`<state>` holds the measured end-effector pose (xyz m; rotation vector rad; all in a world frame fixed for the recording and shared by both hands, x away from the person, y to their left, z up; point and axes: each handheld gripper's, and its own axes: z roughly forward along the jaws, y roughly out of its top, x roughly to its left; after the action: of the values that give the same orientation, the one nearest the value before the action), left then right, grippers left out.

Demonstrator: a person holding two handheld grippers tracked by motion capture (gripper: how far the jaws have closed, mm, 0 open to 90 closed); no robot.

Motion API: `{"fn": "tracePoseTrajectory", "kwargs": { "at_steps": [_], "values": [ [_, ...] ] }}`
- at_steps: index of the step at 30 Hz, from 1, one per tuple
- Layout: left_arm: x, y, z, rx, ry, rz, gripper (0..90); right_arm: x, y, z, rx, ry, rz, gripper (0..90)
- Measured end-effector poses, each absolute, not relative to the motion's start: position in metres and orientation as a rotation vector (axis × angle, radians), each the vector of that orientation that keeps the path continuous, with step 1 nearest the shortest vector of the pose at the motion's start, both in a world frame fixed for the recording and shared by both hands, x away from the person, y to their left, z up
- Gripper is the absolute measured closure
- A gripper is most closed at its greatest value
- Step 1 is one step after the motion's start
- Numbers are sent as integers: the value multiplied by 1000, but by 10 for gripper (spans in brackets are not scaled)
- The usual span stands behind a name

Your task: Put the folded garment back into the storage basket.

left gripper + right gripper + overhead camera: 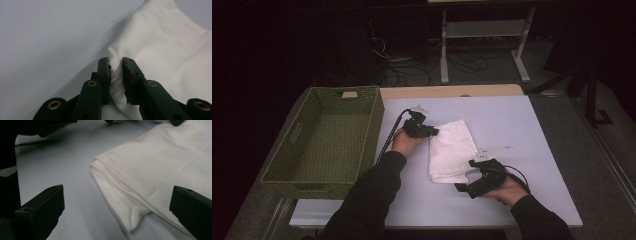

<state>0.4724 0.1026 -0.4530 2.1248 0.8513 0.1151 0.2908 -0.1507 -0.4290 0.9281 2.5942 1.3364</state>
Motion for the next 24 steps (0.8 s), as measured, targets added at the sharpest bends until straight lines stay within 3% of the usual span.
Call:
{"fn": "tracePoseTrajectory", "kwargs": {
  "at_steps": [8,24],
  "values": [
    [471,100,-452,2134,869,137,768,290,-160,-429,941,2608,1299,31],
    [469,99,-451,2146,868,154,769,291,-161,-432,934,2678,1216,294]
  ]
}}
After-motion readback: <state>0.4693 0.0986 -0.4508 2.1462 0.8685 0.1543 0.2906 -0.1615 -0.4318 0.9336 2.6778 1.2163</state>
